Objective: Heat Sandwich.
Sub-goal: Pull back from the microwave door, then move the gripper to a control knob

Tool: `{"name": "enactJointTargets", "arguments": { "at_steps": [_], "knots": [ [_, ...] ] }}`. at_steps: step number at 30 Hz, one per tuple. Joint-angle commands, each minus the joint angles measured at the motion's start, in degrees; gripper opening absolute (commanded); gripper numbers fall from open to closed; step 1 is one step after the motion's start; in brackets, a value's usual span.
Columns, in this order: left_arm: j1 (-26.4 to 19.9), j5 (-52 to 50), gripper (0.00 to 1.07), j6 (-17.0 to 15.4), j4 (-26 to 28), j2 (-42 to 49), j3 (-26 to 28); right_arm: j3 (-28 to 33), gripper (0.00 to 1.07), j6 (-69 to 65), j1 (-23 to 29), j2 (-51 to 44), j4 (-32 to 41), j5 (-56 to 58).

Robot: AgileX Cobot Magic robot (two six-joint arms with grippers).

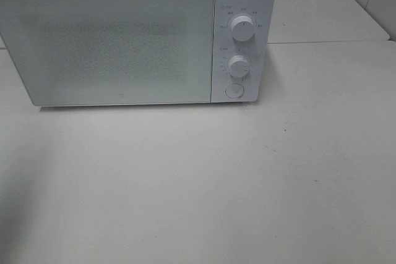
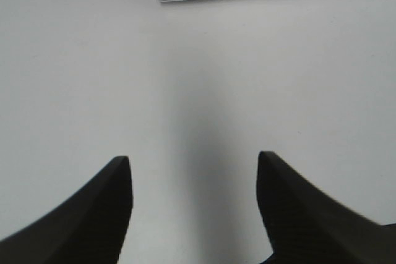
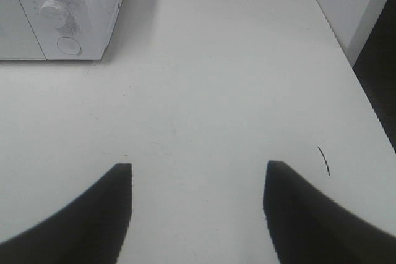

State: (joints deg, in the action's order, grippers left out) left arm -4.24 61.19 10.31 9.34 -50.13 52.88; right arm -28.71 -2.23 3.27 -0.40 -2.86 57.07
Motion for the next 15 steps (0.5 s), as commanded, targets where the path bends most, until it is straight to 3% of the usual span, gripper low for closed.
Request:
{"name": "enactJointTargets", "arguments": {
  "at_steps": [1,8,11,15],
  "knots": [
    [-1.3,1.7,0.58,-2.5,-2.0,3.7,-0.1,0.1,0.61,0.6,-0.4,-1.4,0.1,0.1],
    [-1.4,2.3,0.58,-8.8,-5.2,15.4,-0.1,0.1,0.61,0.6,-0.4,-1.4,0.1,0.1],
    [-1.4,2.3,0.58,-8.8,-5.4,18.3,-0.5,0.1,0.61,0.6,-0.4,-1.4,0.1,0.1],
    [-1.4,2.2,0.58,-8.8,-5.6,25.5,-5.7,0.1,0.61,0.6,-0.4,-1.4,0.1,0.1]
  ]
}}
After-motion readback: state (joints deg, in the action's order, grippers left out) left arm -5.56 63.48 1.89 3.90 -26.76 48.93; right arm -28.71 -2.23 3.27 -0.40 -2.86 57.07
